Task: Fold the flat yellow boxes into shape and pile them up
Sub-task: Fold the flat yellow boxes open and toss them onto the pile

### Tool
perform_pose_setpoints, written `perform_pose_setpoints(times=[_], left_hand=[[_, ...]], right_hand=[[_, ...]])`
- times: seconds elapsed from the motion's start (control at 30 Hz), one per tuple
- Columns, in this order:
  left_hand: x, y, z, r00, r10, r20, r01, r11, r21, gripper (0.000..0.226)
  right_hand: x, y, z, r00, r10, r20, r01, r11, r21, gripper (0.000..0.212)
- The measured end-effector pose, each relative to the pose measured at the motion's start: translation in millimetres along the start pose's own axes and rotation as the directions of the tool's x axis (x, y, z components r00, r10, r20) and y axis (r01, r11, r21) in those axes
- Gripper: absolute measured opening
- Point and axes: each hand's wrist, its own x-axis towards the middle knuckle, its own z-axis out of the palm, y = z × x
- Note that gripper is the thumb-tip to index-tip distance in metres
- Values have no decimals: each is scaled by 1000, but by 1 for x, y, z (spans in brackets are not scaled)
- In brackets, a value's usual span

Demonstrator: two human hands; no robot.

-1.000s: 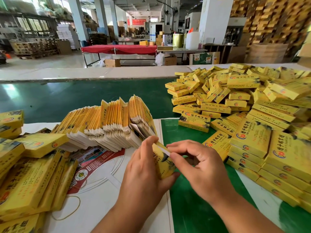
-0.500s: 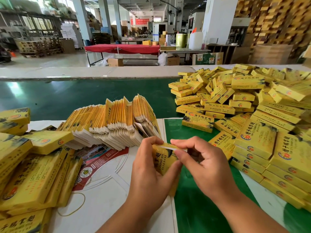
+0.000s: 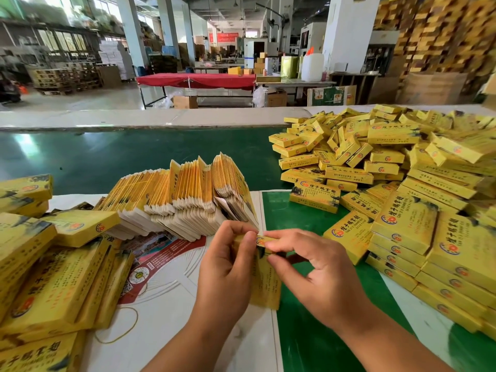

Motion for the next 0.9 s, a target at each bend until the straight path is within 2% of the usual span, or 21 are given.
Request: perform_pose_setpoints(times=[0.1, 0.2, 0.27, 0.37, 0.5, 0.63, 0.73, 0.83, 0.9], left_hand=[[0, -1, -2, 999, -31, -6, 31, 998, -50, 12], [2, -4, -8, 981, -122, 153, 138, 986, -94, 20], [5, -6, -11, 940, -222, 258, 235, 972, -20, 20], [8, -11, -14, 896, -316, 313, 287, 948, 135, 20], [10, -16, -15, 886, -321, 336, 321, 945, 56, 27], [9, -18, -13, 882, -293, 368, 297, 954, 46, 25], [8, -17, -12, 897, -259, 358, 235, 966, 110, 26], [10, -19, -12, 960, -202, 195, 149, 955, 257, 34], [11, -20, -13, 984, -165, 61, 141, 946, 291, 35]], right_hand=[[0, 1, 0, 997, 74, -12, -74, 997, 1, 20], [0, 5, -5, 973, 229, -41, -221, 966, 136, 26], [2, 10, -10, 952, 304, -24, -297, 941, 162, 30], [4, 15, -15, 917, 395, 57, -399, 903, 160, 30], [2, 15, -18, 885, 455, 100, -464, 880, 100, 32], [4, 4, -24, 907, 405, 117, -414, 908, 63, 38], [7, -6, -31, 923, 361, 132, -359, 933, -42, 21], [19, -18, -48, 960, 279, 13, -273, 947, -170, 15], [32, -23, -64, 978, 185, -92, -205, 926, -317, 18]])
